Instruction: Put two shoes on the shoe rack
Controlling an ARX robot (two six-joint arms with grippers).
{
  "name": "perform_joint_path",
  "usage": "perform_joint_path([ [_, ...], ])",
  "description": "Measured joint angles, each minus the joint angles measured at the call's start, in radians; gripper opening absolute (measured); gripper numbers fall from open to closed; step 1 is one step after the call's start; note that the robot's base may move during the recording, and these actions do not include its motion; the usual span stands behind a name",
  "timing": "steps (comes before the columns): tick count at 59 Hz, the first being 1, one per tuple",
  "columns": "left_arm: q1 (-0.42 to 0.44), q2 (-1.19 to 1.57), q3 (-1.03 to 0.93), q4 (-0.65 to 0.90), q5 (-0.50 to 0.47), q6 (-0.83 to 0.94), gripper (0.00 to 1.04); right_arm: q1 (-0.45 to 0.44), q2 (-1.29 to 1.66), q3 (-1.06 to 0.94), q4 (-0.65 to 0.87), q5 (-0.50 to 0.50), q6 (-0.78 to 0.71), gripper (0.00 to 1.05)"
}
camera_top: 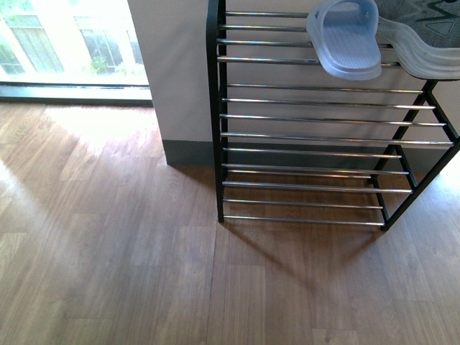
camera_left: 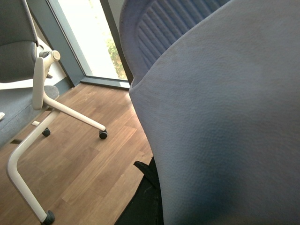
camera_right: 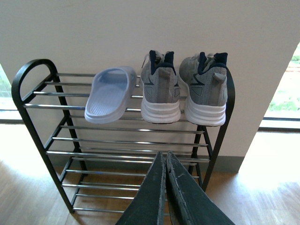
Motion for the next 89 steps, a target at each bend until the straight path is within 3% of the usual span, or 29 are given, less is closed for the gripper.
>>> perform_joint_path([
  [6,0.0,0.0,0.0,0.0,0.0,0.0,0.02,0.0,-0.018,-0.035,0.031,0.0,0.0,0.01],
  [42,0.0,0.0,0.0,0.0,0.0,0.0,0.02,0.0,-0.315,-0.035,-0.249,0.0,0.0,0.01],
  [83,0.0,0.0,0.0,0.0,0.0,0.0,0.02,0.0,-0.51,-0.035,-0.444,0.0,0.0,0.01],
  [89,0.0,0.0,0.0,0.0,0.0,0.0,0.02,0.0,-0.618,-0.035,-0.586,0.0,0.0,0.01],
])
